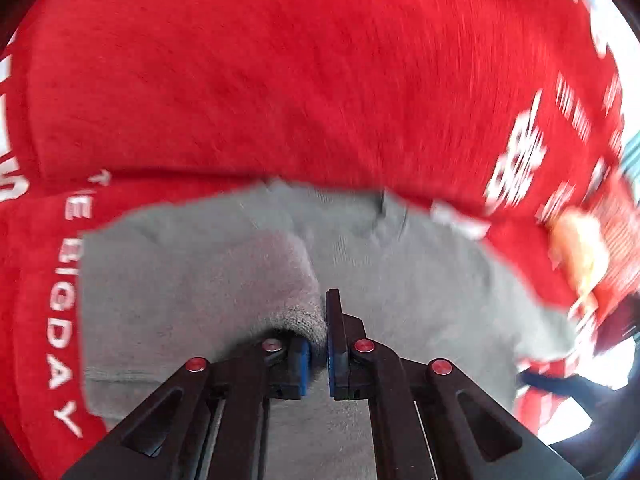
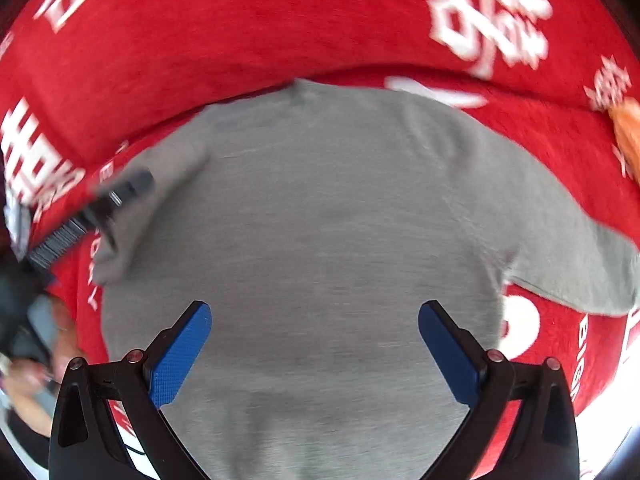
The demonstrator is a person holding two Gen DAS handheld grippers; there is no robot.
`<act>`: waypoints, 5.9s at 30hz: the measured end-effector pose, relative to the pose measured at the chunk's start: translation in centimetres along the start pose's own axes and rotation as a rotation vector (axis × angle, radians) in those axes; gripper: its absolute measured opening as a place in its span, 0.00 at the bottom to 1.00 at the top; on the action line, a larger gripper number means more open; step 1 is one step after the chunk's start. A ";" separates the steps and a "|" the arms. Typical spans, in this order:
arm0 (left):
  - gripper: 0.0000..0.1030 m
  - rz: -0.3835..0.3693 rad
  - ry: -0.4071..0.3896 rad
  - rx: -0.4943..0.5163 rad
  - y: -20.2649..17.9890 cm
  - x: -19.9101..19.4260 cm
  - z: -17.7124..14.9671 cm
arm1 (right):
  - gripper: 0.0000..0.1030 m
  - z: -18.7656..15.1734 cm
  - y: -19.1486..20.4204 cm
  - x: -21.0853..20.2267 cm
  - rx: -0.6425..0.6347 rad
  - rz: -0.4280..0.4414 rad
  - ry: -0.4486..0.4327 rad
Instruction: Fold small clothes
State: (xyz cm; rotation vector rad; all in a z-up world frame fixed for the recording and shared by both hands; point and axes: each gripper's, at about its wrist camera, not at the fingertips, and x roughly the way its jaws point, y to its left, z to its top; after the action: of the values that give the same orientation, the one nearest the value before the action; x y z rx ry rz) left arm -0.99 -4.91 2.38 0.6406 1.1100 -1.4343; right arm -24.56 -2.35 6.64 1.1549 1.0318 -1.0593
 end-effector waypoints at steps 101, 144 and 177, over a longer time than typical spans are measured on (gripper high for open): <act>1.00 0.287 0.232 -0.009 -2.7 -5.8 -3.0 | 0.79 -1.8 -9.5 -0.4 0.372 0.248 -0.002; 1.00 0.289 0.430 0.198 -17.7 3.2 -6.5 | 0.80 -8.3 -37.7 0.5 1.145 0.377 -0.293; 1.00 0.366 0.286 -0.108 -1.9 -2.9 -5.4 | 0.61 8.0 -1.1 6.2 0.135 0.509 0.113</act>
State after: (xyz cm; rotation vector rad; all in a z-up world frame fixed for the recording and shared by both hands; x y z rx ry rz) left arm -3.31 0.96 3.26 0.9385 1.2080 -0.9834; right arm -23.91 -11.01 1.28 1.5020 0.7004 -0.6691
